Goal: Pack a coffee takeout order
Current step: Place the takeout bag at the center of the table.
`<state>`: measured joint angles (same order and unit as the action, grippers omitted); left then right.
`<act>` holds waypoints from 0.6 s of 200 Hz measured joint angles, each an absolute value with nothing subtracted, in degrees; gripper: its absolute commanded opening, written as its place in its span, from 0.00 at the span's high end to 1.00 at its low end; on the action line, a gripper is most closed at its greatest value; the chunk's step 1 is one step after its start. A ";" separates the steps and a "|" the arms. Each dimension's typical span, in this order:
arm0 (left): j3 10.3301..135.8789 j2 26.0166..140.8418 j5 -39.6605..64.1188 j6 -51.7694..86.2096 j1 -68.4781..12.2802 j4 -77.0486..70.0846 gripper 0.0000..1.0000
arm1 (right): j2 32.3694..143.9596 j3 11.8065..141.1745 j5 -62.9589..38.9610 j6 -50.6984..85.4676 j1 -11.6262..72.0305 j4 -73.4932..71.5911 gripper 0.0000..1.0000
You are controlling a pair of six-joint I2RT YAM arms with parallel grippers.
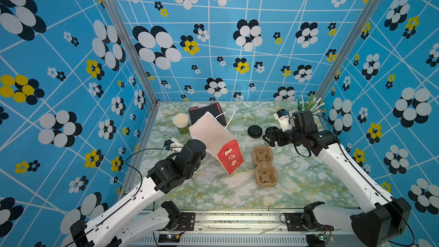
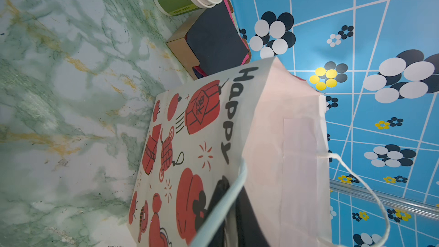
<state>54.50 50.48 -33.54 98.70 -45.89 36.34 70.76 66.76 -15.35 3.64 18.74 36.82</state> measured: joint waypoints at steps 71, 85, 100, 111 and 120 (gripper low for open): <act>55.72 50.46 -33.71 98.65 -45.89 36.93 0.42 | 70.76 66.22 -15.35 3.64 18.74 36.77 0.01; 56.88 50.43 -33.71 97.76 -45.89 36.86 0.41 | 70.76 66.22 -15.35 3.64 18.74 36.77 0.01; 58.61 50.41 -33.82 95.79 -45.89 36.77 0.38 | 70.76 66.22 -15.35 3.62 18.74 36.80 0.01; 60.12 50.39 -33.89 93.08 -45.89 36.47 0.35 | 70.76 66.22 -15.35 3.62 18.74 36.77 0.01; 61.67 50.43 -34.06 90.52 -45.89 36.07 0.31 | 70.76 66.22 -15.35 3.62 18.74 36.77 0.01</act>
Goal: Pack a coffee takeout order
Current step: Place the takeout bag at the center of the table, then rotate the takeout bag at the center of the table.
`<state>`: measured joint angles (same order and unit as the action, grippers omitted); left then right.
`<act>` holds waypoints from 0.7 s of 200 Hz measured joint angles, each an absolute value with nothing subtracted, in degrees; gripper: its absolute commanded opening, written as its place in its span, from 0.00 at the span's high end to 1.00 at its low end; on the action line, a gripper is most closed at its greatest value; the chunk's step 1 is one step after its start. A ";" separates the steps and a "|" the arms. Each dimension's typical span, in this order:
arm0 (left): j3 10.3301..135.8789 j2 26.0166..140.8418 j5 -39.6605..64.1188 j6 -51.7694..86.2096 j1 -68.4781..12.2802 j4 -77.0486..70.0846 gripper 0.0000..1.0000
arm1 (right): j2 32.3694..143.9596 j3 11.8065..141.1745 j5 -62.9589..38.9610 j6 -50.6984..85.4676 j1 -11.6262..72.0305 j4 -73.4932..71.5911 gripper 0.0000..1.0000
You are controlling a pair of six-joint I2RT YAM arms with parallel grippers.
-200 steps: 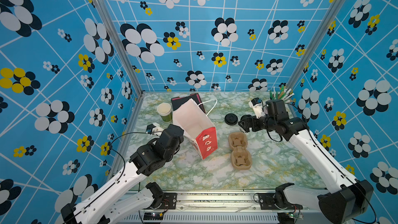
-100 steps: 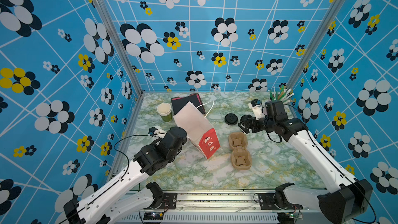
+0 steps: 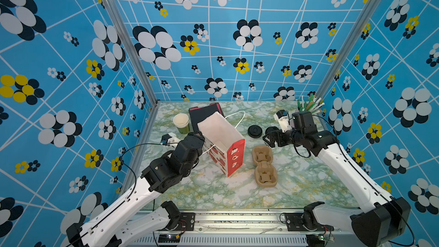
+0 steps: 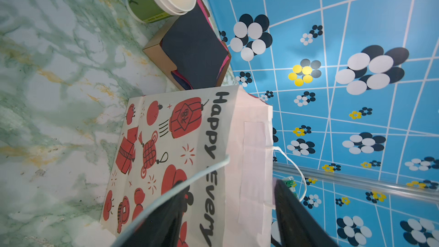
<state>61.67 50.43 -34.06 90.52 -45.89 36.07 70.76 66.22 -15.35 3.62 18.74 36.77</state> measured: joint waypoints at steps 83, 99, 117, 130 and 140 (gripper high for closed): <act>85.47 59.16 -27.05 40.95 -37.63 37.54 0.05 | 69.91 66.22 -14.66 3.20 18.74 37.69 0.01; 87.33 61.08 -19.03 31.59 -32.53 38.46 0.06 | 69.21 66.22 -14.26 3.20 18.74 38.57 0.01; 91.02 64.97 -10.50 22.96 -26.37 42.09 0.06 | 68.55 66.17 -14.02 3.20 18.74 39.38 0.01; 94.94 69.14 -4.97 17.17 -23.05 45.21 0.08 | 68.14 66.00 -13.96 3.22 18.74 40.03 0.01; 98.37 73.06 -1.37 12.88 -21.47 48.05 0.09 | 67.85 65.71 -13.85 3.22 18.74 40.34 0.01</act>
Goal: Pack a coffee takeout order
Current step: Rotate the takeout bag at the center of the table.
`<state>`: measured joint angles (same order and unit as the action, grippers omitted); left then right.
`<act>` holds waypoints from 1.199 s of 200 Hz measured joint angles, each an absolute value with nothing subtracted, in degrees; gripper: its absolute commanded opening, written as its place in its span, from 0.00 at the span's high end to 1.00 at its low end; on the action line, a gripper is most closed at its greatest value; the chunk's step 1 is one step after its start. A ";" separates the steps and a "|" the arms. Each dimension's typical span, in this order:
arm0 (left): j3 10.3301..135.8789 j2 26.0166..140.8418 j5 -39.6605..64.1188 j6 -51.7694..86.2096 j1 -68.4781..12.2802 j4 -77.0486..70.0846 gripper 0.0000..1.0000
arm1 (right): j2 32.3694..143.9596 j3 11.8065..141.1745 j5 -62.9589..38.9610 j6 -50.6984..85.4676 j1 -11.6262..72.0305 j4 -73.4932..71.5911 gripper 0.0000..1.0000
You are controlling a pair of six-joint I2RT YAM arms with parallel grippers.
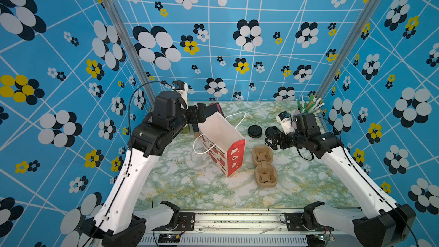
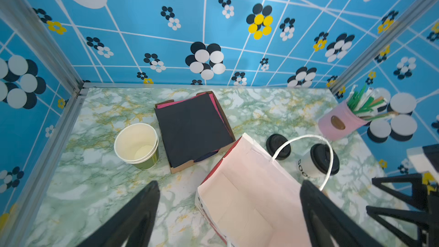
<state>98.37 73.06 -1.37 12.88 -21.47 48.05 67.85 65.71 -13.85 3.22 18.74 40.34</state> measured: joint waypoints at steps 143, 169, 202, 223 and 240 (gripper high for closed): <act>117.23 105.45 5.56 -9.80 -19.73 69.36 0.70 | 67.18 64.31 -13.63 3.92 18.85 43.11 0.02; 117.49 105.47 5.10 -10.11 -18.94 69.43 0.85 | 67.20 64.25 -13.63 4.12 19.00 43.09 0.02; 117.51 105.45 4.36 -9.98 -18.70 69.67 1.00 | 67.24 64.20 -13.65 4.38 19.11 43.09 0.02; 117.51 105.45 4.27 -9.32 -18.70 70.41 1.00 | 67.29 64.16 -13.63 5.10 19.31 43.07 0.02; 117.51 105.32 4.14 -8.27 -18.70 70.91 1.00 | 67.29 63.42 -13.65 5.61 19.90 43.07 0.03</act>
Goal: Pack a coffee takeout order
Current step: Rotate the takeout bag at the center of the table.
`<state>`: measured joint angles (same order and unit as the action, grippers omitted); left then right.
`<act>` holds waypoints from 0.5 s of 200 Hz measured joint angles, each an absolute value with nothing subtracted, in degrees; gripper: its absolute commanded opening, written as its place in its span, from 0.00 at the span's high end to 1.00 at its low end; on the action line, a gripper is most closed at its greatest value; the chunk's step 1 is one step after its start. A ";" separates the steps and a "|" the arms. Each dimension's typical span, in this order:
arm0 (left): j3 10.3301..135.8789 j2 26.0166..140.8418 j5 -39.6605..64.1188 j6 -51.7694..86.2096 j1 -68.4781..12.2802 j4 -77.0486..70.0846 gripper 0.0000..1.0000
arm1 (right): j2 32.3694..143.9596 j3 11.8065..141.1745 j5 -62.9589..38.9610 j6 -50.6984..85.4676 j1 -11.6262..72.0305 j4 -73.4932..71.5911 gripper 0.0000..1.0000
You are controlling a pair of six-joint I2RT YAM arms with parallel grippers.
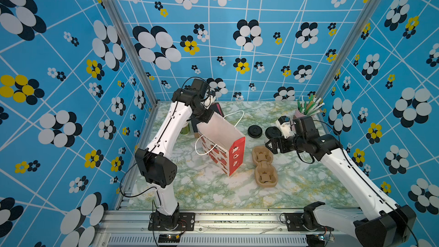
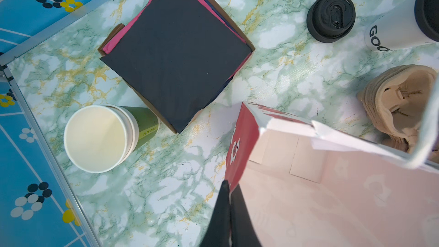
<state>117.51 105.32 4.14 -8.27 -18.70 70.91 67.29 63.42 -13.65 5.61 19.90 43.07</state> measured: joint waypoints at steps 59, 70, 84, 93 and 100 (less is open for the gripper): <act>113.36 98.59 2.35 -3.88 -18.70 73.19 1.00 | 67.29 60.75 -10.52 8.10 22.52 43.68 0.10; 111.87 96.60 2.07 -2.94 -18.63 73.52 1.00 | 67.29 60.55 -9.50 8.69 23.03 44.03 0.12; 109.60 94.17 1.91 -2.00 -18.33 73.54 1.00 | 67.29 60.31 -8.56 9.76 23.81 44.40 0.14; 108.07 92.82 1.91 -1.32 -18.00 73.58 1.00 | 67.29 60.01 -7.97 10.57 24.43 44.34 0.15; 107.02 91.98 1.93 -0.82 -17.69 73.54 1.00 | 67.29 59.66 -7.57 11.29 25.04 44.31 0.16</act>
